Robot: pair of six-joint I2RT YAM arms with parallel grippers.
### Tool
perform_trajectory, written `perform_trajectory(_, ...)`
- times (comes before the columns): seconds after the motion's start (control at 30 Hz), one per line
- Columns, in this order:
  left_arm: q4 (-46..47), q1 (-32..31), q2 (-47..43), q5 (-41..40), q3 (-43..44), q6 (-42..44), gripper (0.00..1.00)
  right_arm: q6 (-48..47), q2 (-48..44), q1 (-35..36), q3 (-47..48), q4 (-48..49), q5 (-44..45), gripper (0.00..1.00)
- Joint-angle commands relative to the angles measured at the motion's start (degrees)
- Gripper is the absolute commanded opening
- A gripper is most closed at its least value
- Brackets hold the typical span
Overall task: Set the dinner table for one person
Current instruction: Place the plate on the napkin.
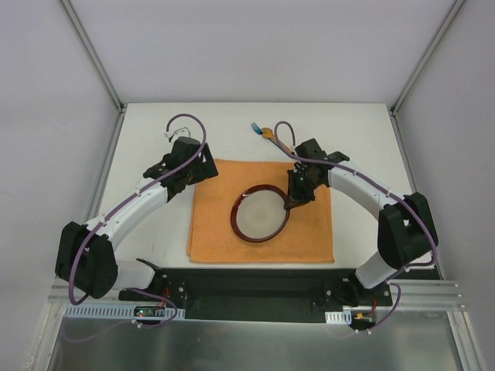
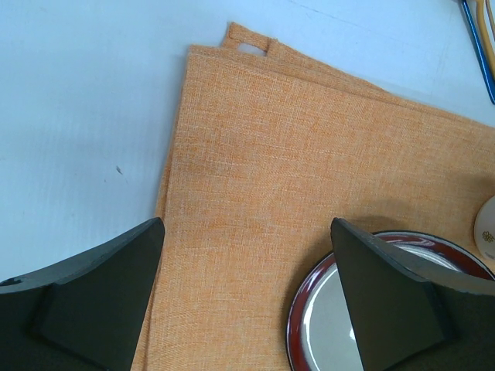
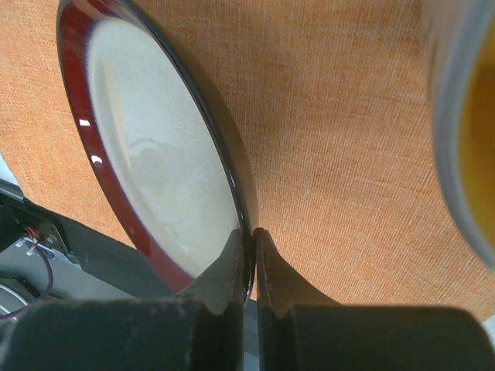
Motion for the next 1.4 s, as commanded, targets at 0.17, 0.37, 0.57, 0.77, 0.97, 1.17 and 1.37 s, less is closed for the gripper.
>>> perform_trajectory(0.17,0.57,1.35,-1.81,0.97,-0.91,1.45,0.90,-3.43,6.68,0.29,8.48,1.15,0.18,0.01)
perform_trajectory(0.37,0.57,1.70,-2.69,1.06,-1.61,1.45,0.90,-6.33,11.95,0.12,11.29,-2.19,4.92,0.01)
perform_trajectory(0.57,0.39,2.05,-3.65,1.24,-2.31,1.36,0.89,-8.61,15.99,0.12,14.90,-6.67,9.75,0.01)
perform_trajectory(0.77,0.57,2.05,-3.74,1.59,-2.58,0.93,0.89,-9.40,17.41,0.38,16.30,-9.66,14.32,0.01)
perform_trajectory(0.97,0.39,2.05,-3.39,2.46,-2.67,0.31,0.88,-9.93,18.81,0.91,16.40,-11.25,16.44,0.01)
perform_trajectory(1.17,0.48,2.05,-3.22,3.08,-2.58,0.05,0.88,-9.93,19.16,1.52,16.39,-11.33,19.08,0.01)
perform_trajectory(1.37,0.48,2.05,-2.87,3.87,-2.75,-0.30,0.87,-9.93,19.87,2.32,17.10,-12.48,20.66,0.13)
